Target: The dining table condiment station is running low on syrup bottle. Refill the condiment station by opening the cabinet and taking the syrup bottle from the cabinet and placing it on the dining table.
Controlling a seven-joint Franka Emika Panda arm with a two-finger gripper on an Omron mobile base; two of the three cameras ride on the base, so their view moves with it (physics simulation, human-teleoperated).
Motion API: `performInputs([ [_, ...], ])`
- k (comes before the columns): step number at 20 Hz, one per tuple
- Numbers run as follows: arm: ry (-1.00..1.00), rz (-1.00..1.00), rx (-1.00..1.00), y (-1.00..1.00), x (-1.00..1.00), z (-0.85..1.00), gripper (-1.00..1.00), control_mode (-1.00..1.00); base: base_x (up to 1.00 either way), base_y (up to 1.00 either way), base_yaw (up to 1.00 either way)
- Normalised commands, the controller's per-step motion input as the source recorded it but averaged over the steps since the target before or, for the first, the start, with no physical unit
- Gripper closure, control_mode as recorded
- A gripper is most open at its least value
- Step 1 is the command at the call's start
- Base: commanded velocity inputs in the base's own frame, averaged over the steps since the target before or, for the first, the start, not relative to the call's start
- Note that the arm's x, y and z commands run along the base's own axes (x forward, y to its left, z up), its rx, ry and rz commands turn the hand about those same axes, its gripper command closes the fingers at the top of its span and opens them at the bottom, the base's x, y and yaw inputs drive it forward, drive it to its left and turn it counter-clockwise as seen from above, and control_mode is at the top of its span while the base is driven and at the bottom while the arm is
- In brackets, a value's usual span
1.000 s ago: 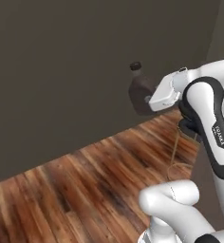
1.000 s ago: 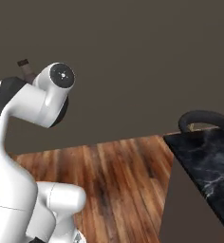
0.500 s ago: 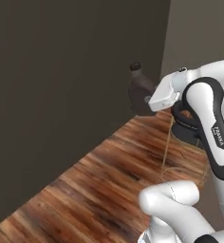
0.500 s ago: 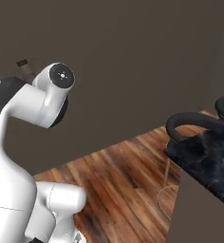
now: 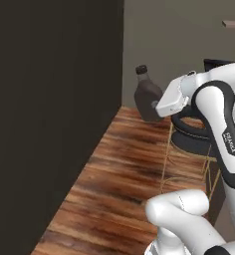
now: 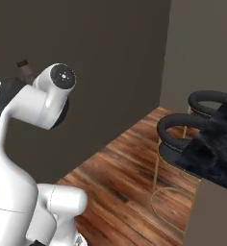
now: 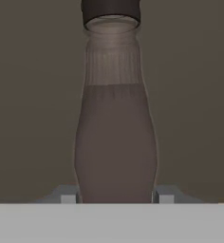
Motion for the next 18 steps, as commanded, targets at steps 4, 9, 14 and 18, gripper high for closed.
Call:
performInputs([
  [4, 0.0, 0.0, 0.0, 0.0, 0.0, 0.0, 1.0, 1.0, 0.91, 0.86, -0.6],
  [9, 0.0, 0.0, 0.0, 0.0, 0.0, 0.0, 1.0, 1.0, 0.93, 0.89, -0.62],
  [14, 0.0, 0.0, 0.0, 0.0, 0.0, 0.0, 1.0, 1.0, 0.98, 0.88, -0.61],
  [18, 0.0, 0.0, 0.0, 0.0, 0.0, 0.0, 1.0, 1.0, 1.0, 0.86, -0.6],
])
